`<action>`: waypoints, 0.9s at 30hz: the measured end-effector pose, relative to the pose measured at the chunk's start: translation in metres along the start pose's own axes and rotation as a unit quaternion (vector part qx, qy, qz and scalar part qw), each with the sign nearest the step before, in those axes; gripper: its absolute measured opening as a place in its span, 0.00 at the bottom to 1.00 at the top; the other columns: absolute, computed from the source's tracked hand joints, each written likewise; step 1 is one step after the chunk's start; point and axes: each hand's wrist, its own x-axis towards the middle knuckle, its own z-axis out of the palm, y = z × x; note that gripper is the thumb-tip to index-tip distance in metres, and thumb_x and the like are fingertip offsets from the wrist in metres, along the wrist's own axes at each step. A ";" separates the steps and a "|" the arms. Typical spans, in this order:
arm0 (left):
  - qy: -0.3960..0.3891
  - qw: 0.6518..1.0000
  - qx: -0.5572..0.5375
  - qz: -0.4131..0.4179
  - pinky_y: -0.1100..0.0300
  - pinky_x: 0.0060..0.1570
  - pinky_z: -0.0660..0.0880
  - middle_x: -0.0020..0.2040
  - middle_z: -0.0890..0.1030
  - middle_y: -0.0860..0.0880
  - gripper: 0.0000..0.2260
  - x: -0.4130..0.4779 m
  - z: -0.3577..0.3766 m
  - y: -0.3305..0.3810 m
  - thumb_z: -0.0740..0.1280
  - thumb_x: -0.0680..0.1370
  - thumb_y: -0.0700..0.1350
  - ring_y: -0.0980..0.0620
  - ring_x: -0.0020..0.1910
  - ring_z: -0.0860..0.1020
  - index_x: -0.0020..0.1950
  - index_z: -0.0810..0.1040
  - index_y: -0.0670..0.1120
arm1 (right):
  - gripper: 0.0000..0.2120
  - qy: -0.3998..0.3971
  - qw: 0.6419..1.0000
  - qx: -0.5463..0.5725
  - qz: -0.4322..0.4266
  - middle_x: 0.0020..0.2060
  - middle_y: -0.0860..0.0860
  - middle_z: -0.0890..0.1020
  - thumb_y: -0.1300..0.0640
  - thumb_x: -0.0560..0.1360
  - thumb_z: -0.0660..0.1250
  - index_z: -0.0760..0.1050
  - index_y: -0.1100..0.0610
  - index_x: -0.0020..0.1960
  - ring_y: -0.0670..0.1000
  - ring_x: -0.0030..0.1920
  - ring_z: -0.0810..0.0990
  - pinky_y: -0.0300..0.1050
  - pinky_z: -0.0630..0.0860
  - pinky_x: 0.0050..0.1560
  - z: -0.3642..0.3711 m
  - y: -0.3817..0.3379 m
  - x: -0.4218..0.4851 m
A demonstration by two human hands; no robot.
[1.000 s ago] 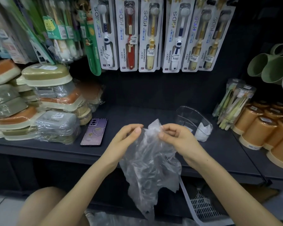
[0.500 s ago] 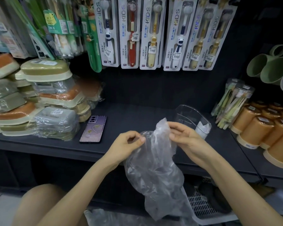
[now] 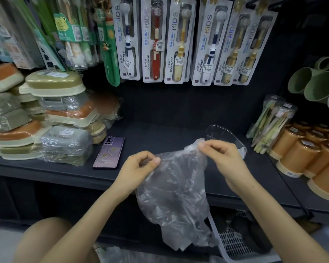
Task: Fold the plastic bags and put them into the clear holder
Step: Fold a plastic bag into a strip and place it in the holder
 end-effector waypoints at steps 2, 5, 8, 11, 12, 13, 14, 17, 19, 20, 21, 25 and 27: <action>0.032 0.999 -0.002 0.002 0.65 0.39 0.73 0.33 0.80 0.55 0.09 -0.003 -0.011 -0.004 0.69 0.73 0.51 0.59 0.35 0.76 0.37 0.80 0.48 | 0.08 0.041 0.999 0.022 0.022 0.40 0.55 0.85 0.60 0.76 0.68 0.83 0.60 0.40 0.47 0.43 0.81 0.35 0.76 0.47 -0.007 0.004 0.002; 0.021 0.999 0.035 0.003 0.67 0.39 0.73 0.34 0.82 0.54 0.09 -0.007 -0.027 -0.007 0.70 0.72 0.50 0.60 0.35 0.78 0.35 0.81 0.47 | 0.04 0.066 0.997 0.010 0.043 0.39 0.51 0.86 0.61 0.73 0.71 0.83 0.59 0.41 0.46 0.44 0.83 0.33 0.76 0.46 -0.012 0.011 0.004; -0.019 0.989 0.146 0.014 0.70 0.42 0.72 0.38 0.84 0.55 0.07 -0.004 -0.046 -0.005 0.70 0.75 0.45 0.62 0.38 0.79 0.37 0.83 0.50 | 0.04 0.052 0.998 -0.009 0.029 0.37 0.52 0.85 0.62 0.73 0.72 0.83 0.60 0.40 0.47 0.41 0.83 0.33 0.76 0.44 -0.010 0.011 0.005; -0.024 0.977 0.211 0.037 0.77 0.47 0.68 0.44 0.83 0.60 0.01 0.004 -0.050 0.015 0.70 0.75 0.50 0.68 0.48 0.78 0.45 0.81 0.56 | 0.05 0.035 0.999 -0.037 0.010 0.35 0.53 0.85 0.61 0.72 0.72 0.84 0.59 0.38 0.46 0.37 0.81 0.38 0.76 0.42 -0.001 0.006 0.009; -0.026 0.980 0.191 0.042 0.78 0.48 0.67 0.47 0.82 0.62 0.05 0.008 -0.044 0.024 0.68 0.74 0.53 0.69 0.51 0.77 0.49 0.81 0.56 | 0.06 0.023 0.998 -0.053 0.002 0.35 0.55 0.84 0.59 0.72 0.73 0.84 0.60 0.38 0.48 0.36 0.80 0.42 0.75 0.42 0.003 0.003 0.011; -0.041 0.985 0.164 0.042 0.78 0.49 0.68 0.50 0.81 0.62 0.10 0.012 -0.033 0.033 0.67 0.74 0.55 0.69 0.52 0.77 0.53 0.80 0.55 | 0.06 0.005 0.998 -0.067 -0.005 0.35 0.56 0.84 0.58 0.72 0.73 0.84 0.59 0.38 0.51 0.37 0.80 0.45 0.75 0.42 0.008 -0.001 0.014; -0.060 0.987 0.142 0.046 0.77 0.50 0.70 0.52 0.81 0.60 0.14 0.017 -0.021 0.041 0.66 0.73 0.56 0.68 0.52 0.77 0.56 0.80 0.53 | 0.07 -0.014 0.997 -0.078 -0.012 0.35 0.56 0.84 0.56 0.72 0.73 0.84 0.58 0.38 0.53 0.37 0.81 0.46 0.76 0.42 0.014 -0.006 0.015; -0.087 0.987 0.110 0.078 0.67 0.48 0.74 0.48 0.84 0.55 0.12 0.029 0.017 0.051 0.67 0.77 0.54 0.61 0.48 0.80 0.52 0.82 0.48 | 0.15 -0.040 0.996 -0.083 -0.021 0.28 0.56 0.79 0.51 0.75 0.69 0.82 0.61 0.36 0.50 0.31 0.74 0.43 0.71 0.36 0.023 -0.012 0.019; -0.037 0.994 0.057 0.082 0.66 0.42 0.73 0.40 0.83 0.55 0.07 0.037 0.029 0.048 0.68 0.78 0.48 0.60 0.39 0.78 0.44 0.81 0.47 | 0.16 -0.004 0.997 -0.071 -0.014 0.29 0.48 0.78 0.50 0.77 0.66 0.81 0.58 0.37 0.45 0.32 0.75 0.38 0.71 0.38 0.018 -0.008 0.020; -0.008 0.997 0.021 0.074 0.68 0.40 0.71 0.35 0.80 0.56 0.07 0.040 0.031 0.045 0.68 0.78 0.45 0.62 0.36 0.76 0.41 0.80 0.47 | 0.11 0.019 0.999 -0.051 -0.006 0.36 0.43 0.82 0.49 0.78 0.65 0.82 0.52 0.42 0.41 0.37 0.79 0.33 0.73 0.42 0.013 -0.003 0.017; 0.017 0.998 -0.011 0.062 0.70 0.38 0.69 0.32 0.78 0.58 0.08 0.041 0.032 0.042 0.67 0.78 0.44 0.62 0.34 0.74 0.39 0.79 0.47 | 0.08 0.037 0.999 -0.030 0.008 0.44 0.41 0.83 0.48 0.77 0.64 0.81 0.48 0.48 0.37 0.45 0.80 0.29 0.73 0.48 0.006 0.002 0.013; 0.081 0.986 -0.148 -0.002 0.64 0.39 0.68 0.33 0.74 0.54 0.09 0.046 0.023 0.032 0.66 0.79 0.42 0.57 0.35 0.71 0.39 0.77 0.46 | 0.12 -0.037 0.999 0.004 0.002 0.55 0.40 0.80 0.42 0.75 0.66 0.82 0.46 0.53 0.37 0.60 0.75 0.31 0.69 0.58 -0.021 0.033 -0.016; 0.102 0.972 -0.209 -0.031 0.61 0.42 0.70 0.35 0.76 0.52 0.09 0.050 0.014 0.028 0.65 0.79 0.42 0.55 0.38 0.73 0.39 0.76 0.45 | 0.16 -0.113 0.993 -0.028 0.001 0.60 0.39 0.76 0.39 0.70 0.68 0.80 0.43 0.55 0.39 0.65 0.72 0.35 0.67 0.64 -0.026 0.047 -0.024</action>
